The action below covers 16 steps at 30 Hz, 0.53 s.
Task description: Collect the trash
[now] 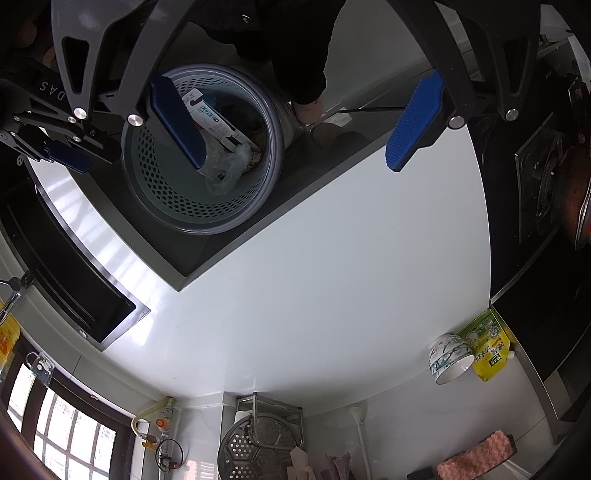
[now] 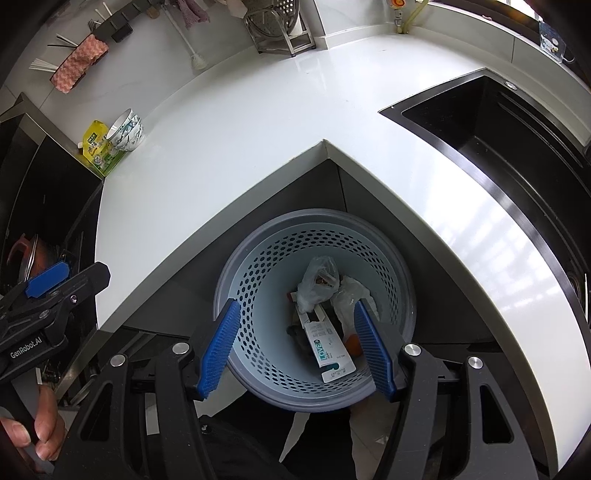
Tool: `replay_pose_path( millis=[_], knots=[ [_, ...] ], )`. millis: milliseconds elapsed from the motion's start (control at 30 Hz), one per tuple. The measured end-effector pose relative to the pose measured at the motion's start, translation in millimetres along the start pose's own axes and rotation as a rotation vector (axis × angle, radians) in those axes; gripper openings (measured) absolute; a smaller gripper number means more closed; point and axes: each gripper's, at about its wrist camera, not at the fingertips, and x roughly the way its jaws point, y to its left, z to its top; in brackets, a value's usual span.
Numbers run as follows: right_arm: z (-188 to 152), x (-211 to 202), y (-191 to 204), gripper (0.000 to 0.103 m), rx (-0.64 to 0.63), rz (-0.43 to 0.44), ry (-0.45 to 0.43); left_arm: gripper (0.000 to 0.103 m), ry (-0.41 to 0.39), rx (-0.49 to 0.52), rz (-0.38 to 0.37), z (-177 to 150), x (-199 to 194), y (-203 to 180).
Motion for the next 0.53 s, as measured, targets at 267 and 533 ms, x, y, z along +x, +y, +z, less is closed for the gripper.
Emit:
replay_pose_path(
  millis=[267,533],
  knots=[
    [3.7,1.2,3.3,0.062,-0.016,0.003,0.003,0.096,-0.004,-0.012,-0.006,-2.3,-1.7,0.5],
    [6.1,0.0,1.5,0.062,-0.01,0.01,-0.001,0.096,0.007,-0.009,-0.005,1.3,0.3,-0.7]
  ],
)
